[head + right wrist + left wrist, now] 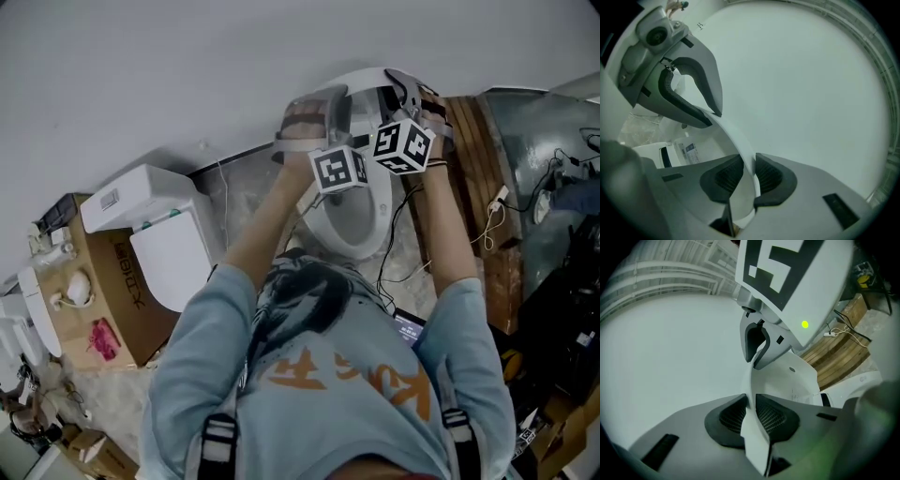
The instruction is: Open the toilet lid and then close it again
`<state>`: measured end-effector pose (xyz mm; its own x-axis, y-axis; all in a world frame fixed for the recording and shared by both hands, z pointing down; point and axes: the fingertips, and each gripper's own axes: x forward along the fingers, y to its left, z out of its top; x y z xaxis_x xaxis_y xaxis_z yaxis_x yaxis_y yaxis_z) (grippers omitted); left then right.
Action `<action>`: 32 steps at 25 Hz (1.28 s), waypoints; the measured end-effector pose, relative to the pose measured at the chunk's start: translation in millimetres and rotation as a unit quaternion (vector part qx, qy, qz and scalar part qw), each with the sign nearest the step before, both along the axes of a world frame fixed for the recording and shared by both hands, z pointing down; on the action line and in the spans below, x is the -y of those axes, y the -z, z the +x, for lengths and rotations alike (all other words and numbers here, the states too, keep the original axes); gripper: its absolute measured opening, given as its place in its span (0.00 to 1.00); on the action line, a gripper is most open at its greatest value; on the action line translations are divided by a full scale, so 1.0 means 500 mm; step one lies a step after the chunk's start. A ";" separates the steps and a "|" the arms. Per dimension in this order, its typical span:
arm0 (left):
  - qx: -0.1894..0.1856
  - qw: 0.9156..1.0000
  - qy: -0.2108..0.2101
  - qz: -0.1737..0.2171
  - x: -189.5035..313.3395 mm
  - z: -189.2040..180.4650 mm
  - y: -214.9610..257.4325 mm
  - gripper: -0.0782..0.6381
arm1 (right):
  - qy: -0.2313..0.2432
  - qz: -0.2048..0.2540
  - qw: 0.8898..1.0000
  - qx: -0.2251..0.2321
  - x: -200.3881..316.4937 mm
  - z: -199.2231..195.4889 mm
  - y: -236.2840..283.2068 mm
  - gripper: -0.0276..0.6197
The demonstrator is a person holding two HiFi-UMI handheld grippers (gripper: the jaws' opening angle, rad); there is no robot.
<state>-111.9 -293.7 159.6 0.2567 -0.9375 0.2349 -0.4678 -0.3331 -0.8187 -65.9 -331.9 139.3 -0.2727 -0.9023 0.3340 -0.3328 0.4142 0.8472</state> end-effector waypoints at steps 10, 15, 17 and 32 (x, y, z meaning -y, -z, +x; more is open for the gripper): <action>-0.041 0.999 0.004 -0.014 0.171 -0.056 0.001 0.21 | 0.017 -0.055 0.998 0.009 0.170 -0.061 -0.003 0.17; -0.060 0.998 0.013 -0.020 0.228 -0.076 -0.001 0.20 | 0.012 -0.070 0.997 0.003 0.227 -0.080 -0.012 0.18; -0.066 0.997 0.019 -0.028 0.247 -0.082 -0.006 0.19 | 0.012 -0.080 0.997 -0.005 0.247 -0.085 -0.019 0.18; -0.103 0.991 0.053 -0.063 0.302 -0.086 -0.003 0.18 | 0.042 -0.150 0.986 0.063 0.298 -0.092 -0.007 0.18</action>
<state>-155.0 -444.6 161.0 0.2122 -0.9288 0.3039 -0.6584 -0.3657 -0.6579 -112.1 -481.1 142.8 -0.3978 -0.7403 0.5419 -0.3814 0.6706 0.6362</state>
